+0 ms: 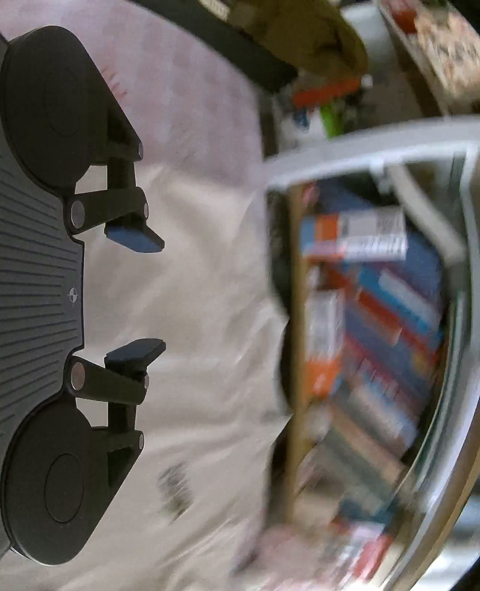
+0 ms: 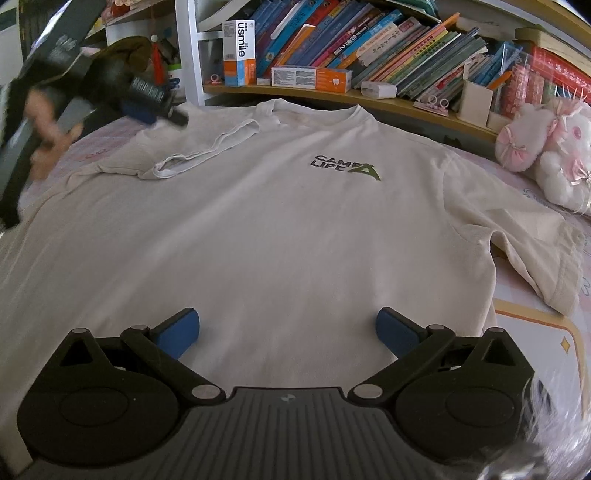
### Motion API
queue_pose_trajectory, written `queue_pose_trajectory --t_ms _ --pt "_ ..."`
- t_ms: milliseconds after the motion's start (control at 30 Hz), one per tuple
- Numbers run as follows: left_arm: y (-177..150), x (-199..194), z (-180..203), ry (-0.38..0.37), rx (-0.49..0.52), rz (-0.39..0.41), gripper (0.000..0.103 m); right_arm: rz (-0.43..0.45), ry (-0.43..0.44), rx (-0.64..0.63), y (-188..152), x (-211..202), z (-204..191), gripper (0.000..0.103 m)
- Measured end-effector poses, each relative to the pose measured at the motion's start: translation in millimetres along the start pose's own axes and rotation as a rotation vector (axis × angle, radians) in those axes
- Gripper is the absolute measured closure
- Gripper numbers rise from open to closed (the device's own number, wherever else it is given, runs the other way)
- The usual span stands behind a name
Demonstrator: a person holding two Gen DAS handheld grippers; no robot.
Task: Fold clothes
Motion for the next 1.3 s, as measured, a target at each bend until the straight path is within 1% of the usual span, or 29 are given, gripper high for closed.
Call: queue_pose_trajectory --t_ms 100,167,267,333,400,500,533,567,600,633,700,800,1000,1067,1133,1167,1200,1233,1267,1300 --pt "22.7 31.9 -35.3 0.068 -0.094 -0.022 0.051 -0.002 -0.007 0.006 0.0 -0.2 -0.6 0.000" --pt "32.5 51.0 -58.9 0.084 -0.139 -0.038 0.051 -0.004 -0.012 0.011 0.4 -0.3 -1.2 0.000" --pt "43.6 76.7 -91.1 0.080 -0.169 -0.062 0.051 -0.005 -0.021 0.018 0.5 -0.6 -2.0 0.000" --pt "46.2 91.8 -106.6 0.053 -0.188 -0.087 0.052 -0.007 -0.029 0.025 0.9 -0.4 -2.9 0.000" --pt "46.3 101.9 -117.4 -0.018 -0.220 -0.103 0.054 -0.010 -0.041 0.035 1.4 -0.3 -3.9 0.000" --pt "45.0 105.2 -125.2 -0.128 -0.264 -0.101 0.054 -0.017 -0.063 0.056 3.4 1.0 -5.7 0.000" --pt "45.0 105.7 -127.5 -0.146 -0.274 -0.098 0.055 -0.019 -0.072 0.065 4.1 1.7 -6.4 0.000" --pt "44.9 106.7 -129.9 -0.161 -0.282 -0.099 0.068 -0.020 -0.082 0.075 4.9 2.3 -6.9 0.000" --pt "44.3 109.7 -132.3 -0.170 -0.282 -0.111 0.091 -0.021 -0.091 0.084 5.7 3.0 -7.5 0.000" --pt "44.0 112.4 -134.9 -0.174 -0.281 -0.120 0.100 -0.021 -0.099 0.093 6.5 3.8 -8.1 0.000" --pt "44.4 116.7 -141.0 -0.157 -0.275 -0.119 0.100 -0.025 -0.115 0.110 8.2 5.2 -8.8 0.000" --pt "43.9 122.6 -151.1 -0.144 -0.312 -0.127 0.100 -0.033 -0.133 0.129 10.6 6.4 -9.2 0.000" --pt "46.5 127.3 -152.8 -0.148 -0.343 -0.114 0.100 -0.040 -0.163 0.161 14.8 10.0 -10.2 0.000" --pt "46.7 128.2 -154.0 -0.156 -0.331 -0.116 0.100 -0.044 -0.171 0.169 15.7 10.3 -11.4 0.000" --pt "46.9 126.5 -155.4 -0.166 -0.320 -0.117 0.093 -0.048 -0.175 0.173 16.1 10.2 -12.0 0.000" --pt "48.1 124.3 -159.5 -0.152 -0.336 -0.106 0.091 -0.049 -0.175 0.173 16.2 10.1 -12.3 0.000" --pt "49.4 121.5 -164.3 -0.140 -0.357 -0.092 0.084 -0.049 -0.176 0.173 16.3 9.8 -12.7 0.000" --pt "51.6 116.0 -172.0 -0.140 -0.400 -0.066 0.078 -0.049 -0.176 0.174 16.4 9.7 -12.9 0.000" --pt "52.0 108.2 -178.7 -0.152 -0.443 -0.043 0.067 -0.049 -0.177 0.174 16.6 9.5 -13.1 0.000" --pt "46.9 97.3 -177.3 -0.164 -0.439 -0.035 0.058 -0.049 -0.179 0.175 16.9 9.5 -13.4 0.000"
Point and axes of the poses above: each gripper's, at about its wrist camera, not at the fingertips, and x roughly the way its jaws point, z to its right, y to its top, the point moved 1 cm from there along x, roughly the way its jaws point, and after that the axes turned 2 degrees about -z, right-handed, at the moved point
